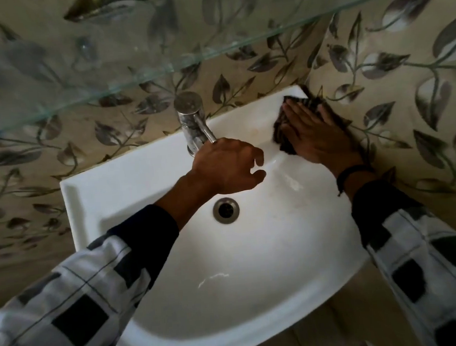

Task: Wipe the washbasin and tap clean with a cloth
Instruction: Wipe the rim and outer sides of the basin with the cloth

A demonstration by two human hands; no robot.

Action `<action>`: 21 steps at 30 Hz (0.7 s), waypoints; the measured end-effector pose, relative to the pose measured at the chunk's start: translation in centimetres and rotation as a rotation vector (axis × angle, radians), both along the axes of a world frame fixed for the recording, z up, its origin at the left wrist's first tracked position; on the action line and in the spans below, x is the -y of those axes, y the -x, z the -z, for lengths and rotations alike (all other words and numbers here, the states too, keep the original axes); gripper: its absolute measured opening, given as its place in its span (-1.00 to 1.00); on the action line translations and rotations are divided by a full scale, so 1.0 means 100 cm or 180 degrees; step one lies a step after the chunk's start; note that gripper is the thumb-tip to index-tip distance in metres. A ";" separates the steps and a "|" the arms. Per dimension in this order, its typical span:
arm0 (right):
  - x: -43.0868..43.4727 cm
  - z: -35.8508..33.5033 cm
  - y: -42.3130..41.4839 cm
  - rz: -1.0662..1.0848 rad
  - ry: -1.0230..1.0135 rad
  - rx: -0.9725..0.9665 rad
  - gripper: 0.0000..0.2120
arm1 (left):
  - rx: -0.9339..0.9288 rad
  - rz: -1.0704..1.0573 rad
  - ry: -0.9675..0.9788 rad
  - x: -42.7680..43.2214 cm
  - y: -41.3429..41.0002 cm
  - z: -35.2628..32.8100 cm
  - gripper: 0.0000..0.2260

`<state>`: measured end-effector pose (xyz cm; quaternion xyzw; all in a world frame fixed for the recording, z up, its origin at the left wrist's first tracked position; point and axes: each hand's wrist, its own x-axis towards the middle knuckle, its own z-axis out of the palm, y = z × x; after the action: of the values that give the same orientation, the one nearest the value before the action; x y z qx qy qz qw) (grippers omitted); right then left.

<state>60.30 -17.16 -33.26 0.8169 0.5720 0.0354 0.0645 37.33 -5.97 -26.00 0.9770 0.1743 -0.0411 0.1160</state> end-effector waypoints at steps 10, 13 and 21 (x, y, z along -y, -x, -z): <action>-0.012 -0.003 0.011 0.0180 -0.0429 -0.0592 -0.30 | -0.0058 -0.0034 0.0014 0.001 -0.002 -0.001 -0.68; -0.039 -0.006 0.019 0.0637 -0.0456 -0.0618 -0.31 | -0.0039 -0.0061 -0.0011 0.000 -0.002 0.000 -0.68; -0.032 -0.002 0.015 0.0571 -0.0596 -0.0529 -0.31 | -0.0114 -0.0094 -0.0092 0.001 -0.002 0.005 -0.61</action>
<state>58.85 -13.96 -33.02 0.8673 0.4943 0.0149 -0.0566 37.54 -6.04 -26.49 0.9750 0.1914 -0.0544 0.0994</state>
